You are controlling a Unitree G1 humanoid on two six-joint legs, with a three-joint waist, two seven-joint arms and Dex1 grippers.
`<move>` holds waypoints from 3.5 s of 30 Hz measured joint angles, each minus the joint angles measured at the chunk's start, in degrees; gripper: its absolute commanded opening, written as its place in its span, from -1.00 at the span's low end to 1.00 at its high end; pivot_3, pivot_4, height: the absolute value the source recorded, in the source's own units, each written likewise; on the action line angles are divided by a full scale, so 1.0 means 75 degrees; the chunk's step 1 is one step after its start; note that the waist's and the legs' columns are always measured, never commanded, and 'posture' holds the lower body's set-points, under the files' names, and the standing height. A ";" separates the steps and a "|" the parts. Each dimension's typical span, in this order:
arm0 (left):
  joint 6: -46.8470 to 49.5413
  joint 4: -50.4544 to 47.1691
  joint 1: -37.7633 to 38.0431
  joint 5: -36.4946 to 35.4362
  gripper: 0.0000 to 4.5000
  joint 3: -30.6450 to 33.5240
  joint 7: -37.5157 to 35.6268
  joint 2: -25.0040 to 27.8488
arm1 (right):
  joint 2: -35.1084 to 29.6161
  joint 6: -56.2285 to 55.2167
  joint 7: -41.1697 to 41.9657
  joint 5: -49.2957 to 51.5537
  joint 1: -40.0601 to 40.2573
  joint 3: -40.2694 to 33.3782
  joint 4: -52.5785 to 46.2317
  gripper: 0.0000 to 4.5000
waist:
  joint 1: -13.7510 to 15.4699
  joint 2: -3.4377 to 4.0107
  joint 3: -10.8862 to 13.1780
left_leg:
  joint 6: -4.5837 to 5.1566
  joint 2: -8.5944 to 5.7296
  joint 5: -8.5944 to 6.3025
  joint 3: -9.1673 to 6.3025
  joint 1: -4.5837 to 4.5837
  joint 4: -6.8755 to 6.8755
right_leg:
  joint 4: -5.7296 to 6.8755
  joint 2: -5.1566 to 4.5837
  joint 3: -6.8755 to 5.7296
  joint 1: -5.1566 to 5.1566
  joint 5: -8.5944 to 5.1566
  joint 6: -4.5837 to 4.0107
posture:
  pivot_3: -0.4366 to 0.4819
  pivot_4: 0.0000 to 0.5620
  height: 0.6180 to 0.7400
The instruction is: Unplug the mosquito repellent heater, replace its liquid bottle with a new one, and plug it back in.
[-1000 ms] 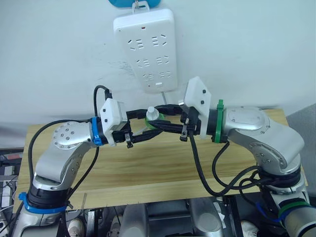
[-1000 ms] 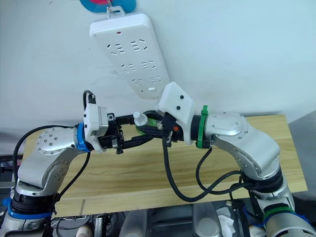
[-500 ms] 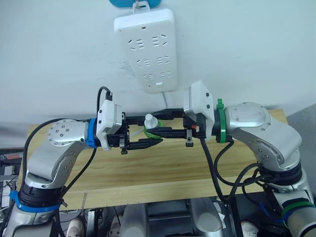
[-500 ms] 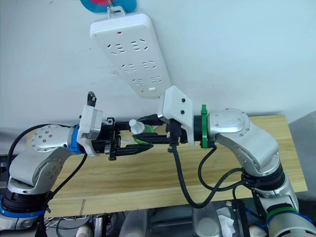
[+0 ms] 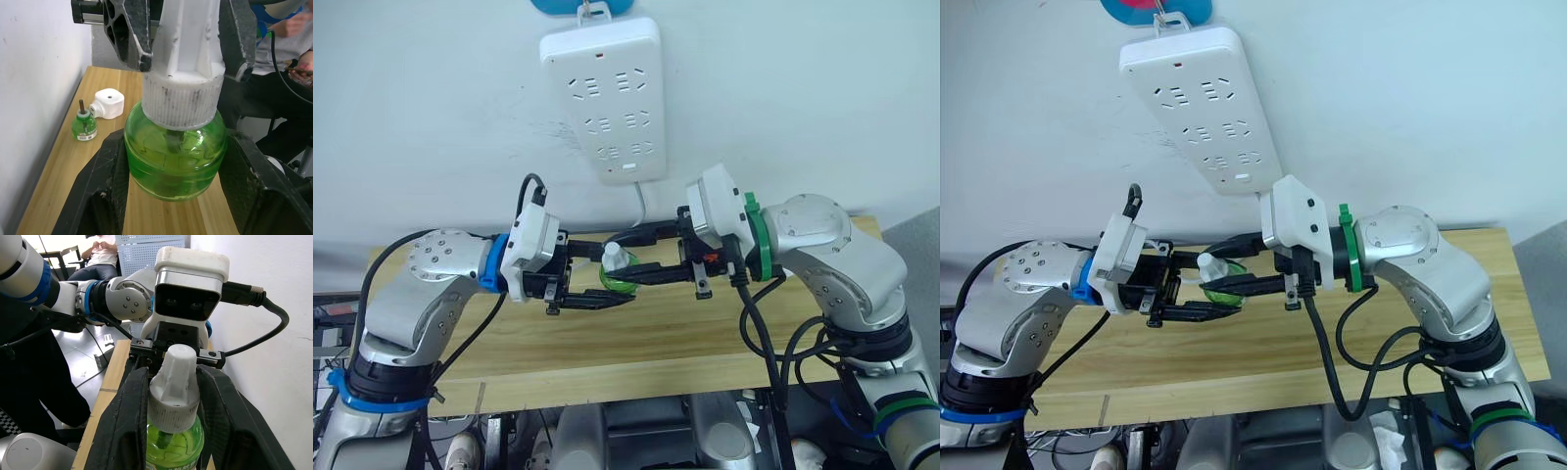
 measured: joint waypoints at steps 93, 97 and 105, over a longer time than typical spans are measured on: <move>-0.0527 -0.0011 0.0301 0.0434 -0.02 0.0246 0.1298 -0.0463 | 0.0880 0.0810 -0.2542 -0.0316 -0.0068 0.0199 -0.0198 0.41 | -0.0015 0.0000 0.0000 | 0.0000 0.0001 0.0000 -0.0002 0.0000 -0.0002 | 0.0001 0.0000 0.0000 -0.0002 0.0000 0.0000 | -0.44 0.38 1.00; -0.0501 -0.0057 0.0302 0.0427 -0.02 0.0174 0.1340 -0.0489 | 0.0939 0.0711 -0.2545 -0.0429 -0.0085 0.0275 -0.0028 0.41 | -0.0014 0.0000 0.0000 | 0.0000 0.0001 0.0000 -0.0001 0.0001 -0.0001 | 0.0000 0.0000 0.0000 -0.0002 0.0000 0.0000 | -0.44 0.39 1.00; -0.0493 -0.0052 0.0303 0.0416 -0.02 0.0176 0.1411 -0.0477 | 0.0753 0.0520 -0.2438 -0.0678 -0.0077 0.0336 0.0058 0.41 | -0.0017 0.0000 0.0000 | 0.0000 0.0001 0.0000 0.0000 0.0000 -0.0002 | 0.0000 0.0000 0.0000 -0.0003 0.0000 0.0000 | -0.46 0.40 1.00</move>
